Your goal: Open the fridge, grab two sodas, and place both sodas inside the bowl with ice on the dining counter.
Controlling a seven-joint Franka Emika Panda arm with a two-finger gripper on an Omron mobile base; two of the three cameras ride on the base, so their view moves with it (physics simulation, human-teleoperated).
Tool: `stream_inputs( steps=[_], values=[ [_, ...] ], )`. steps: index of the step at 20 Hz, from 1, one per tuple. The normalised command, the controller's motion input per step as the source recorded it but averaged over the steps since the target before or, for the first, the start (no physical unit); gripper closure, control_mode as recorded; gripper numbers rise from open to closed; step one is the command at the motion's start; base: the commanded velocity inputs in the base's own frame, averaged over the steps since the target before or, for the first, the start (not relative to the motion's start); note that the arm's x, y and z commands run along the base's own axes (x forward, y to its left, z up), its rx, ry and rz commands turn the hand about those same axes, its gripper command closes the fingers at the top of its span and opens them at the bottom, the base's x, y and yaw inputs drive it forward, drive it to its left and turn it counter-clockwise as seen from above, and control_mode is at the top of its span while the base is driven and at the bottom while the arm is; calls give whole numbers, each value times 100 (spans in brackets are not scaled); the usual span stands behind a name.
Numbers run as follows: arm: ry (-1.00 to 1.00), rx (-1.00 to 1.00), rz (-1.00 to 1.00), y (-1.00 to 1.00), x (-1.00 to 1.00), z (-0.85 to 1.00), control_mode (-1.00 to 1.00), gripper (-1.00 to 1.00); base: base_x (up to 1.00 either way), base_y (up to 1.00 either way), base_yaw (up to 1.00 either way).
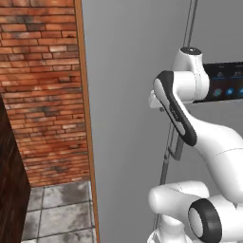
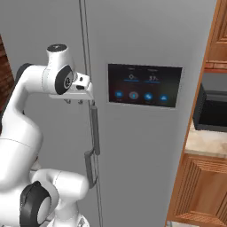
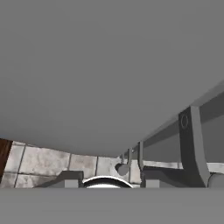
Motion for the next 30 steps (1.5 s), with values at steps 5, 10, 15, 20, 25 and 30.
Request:
stream_inputs(
  steps=[5,10,15,20,25,30],
  values=[
    [0,0,0,0,0,0,100,-100,-30,0,0],
    [0,0,0,0,0,0,100,-100,-78,0,-1],
    [0,0,0,0,0,0,100,-100,-65,-5,-1],
    [0,0,0,0,0,0,100,-100,-25,-24,0],
    [0,0,0,0,0,0,100,-100,-17,-38,0],
    [0,0,0,0,0,0,100,-100,-13,-44,0]
  ],
)
